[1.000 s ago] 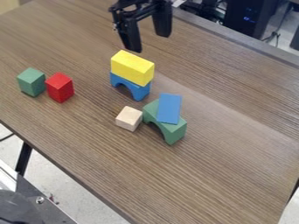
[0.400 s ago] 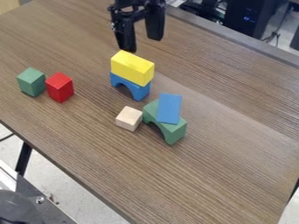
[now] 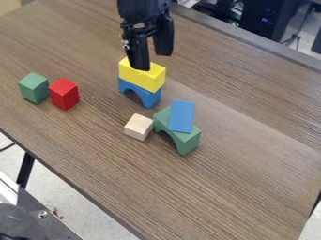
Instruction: Put the yellow rectangular block on top of the green and red cubes
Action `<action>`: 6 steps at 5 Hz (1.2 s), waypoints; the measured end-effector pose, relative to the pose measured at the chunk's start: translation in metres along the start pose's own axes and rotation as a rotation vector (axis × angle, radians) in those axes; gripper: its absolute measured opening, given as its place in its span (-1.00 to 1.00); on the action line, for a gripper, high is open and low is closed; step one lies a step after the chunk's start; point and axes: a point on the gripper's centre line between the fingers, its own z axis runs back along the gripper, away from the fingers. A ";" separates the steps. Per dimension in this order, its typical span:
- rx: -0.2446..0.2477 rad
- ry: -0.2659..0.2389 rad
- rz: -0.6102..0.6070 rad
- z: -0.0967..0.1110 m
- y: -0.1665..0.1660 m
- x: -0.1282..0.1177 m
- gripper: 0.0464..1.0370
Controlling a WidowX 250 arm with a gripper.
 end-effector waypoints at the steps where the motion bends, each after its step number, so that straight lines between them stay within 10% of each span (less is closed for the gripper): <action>1: 0.015 -0.008 0.008 -0.001 0.002 0.002 0.93; 4: 0.082 0.011 0.035 -0.028 0.004 0.017 0.85; 6: 0.045 0.013 0.007 -0.032 0.005 0.018 0.11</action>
